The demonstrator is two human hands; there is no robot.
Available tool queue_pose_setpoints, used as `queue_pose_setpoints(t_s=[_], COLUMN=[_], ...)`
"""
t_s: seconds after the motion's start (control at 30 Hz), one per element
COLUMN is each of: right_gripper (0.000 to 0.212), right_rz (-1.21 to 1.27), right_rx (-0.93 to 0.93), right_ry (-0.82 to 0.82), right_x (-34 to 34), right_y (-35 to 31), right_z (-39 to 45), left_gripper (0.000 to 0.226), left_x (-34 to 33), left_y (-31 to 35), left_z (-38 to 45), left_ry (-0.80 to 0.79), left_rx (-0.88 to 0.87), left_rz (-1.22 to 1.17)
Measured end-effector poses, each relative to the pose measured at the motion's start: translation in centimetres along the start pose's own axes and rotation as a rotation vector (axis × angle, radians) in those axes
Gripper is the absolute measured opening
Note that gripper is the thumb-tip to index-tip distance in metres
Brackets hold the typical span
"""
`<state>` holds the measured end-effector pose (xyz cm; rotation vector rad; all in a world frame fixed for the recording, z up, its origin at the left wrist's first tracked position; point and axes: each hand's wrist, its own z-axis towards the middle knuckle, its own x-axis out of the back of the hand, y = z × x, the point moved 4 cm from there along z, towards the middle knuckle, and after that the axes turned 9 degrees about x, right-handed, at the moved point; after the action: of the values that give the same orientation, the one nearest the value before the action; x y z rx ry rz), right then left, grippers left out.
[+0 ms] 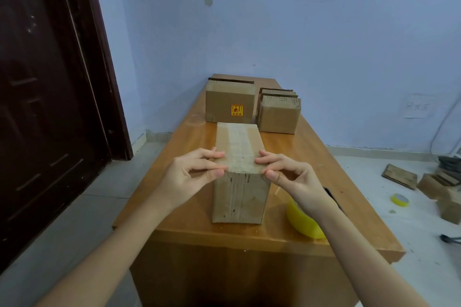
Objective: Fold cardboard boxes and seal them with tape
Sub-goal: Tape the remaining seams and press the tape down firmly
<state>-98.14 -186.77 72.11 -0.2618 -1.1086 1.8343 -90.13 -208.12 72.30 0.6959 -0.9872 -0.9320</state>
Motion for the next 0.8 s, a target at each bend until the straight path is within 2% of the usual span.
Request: queue_pose_setpoints(t_s=[0.1, 0.17, 0.23, 0.3, 0.4, 0.53, 0.6, 0.67, 0.8], right_gripper=[0.021, 0.035, 0.044, 0.036, 0.034, 0.030, 0.028, 0.035, 0.055], right_rz=[0.004, 0.039, 0.011, -0.111, -0.297, -0.263, -0.218, -0.134, -0.054], right_rx=[-0.025, -0.076, -0.104, -0.084, -0.040, 0.134, 0.193, 0.175, 0.085], right_ry=[-0.011, 0.024, 0.146, 0.254, 0.272, 0.297, 0.263, 0.268, 0.522], right_x=[-0.2, -0.4, -0.7, -1.5, -2.9, -3.6, -3.8, -4.1, -6.2], right_y=[-0.4, -0.9, -1.3, -1.5, -0.5, 0.7, 1.0, 1.0, 0.6], right_z=[-0.3, -0.1, 0.4, 0.9, 0.8, -0.6, -1.4, -1.9, -1.8], left_gripper=[0.023, 0.031, 0.030, 0.018, 0.015, 0.020, 0.021, 0.022, 0.029], left_x=[0.2, 0.1, -0.3, -1.2, -2.6, -2.9, -3.2, -3.8, -5.6], left_y=[0.0, 0.3, 0.9, 1.4, 0.9, -0.3, -0.8, -0.9, -0.7], left_z=[-0.5, -0.6, -0.4, -0.2, -0.8, -2.1, -2.3, -2.6, -2.9], left_ry=[-0.053, -0.038, 0.091, 0.226, 0.321, 0.331, 0.341, 0.358, 0.461], left_rx=[0.058, 0.117, 0.135, 0.130, 0.073, -0.123, -0.122, -0.071, 0.014], left_rz=[-0.009, -0.036, -0.034, 0.055, 0.115, 0.129, 0.088, 0.000, -0.229])
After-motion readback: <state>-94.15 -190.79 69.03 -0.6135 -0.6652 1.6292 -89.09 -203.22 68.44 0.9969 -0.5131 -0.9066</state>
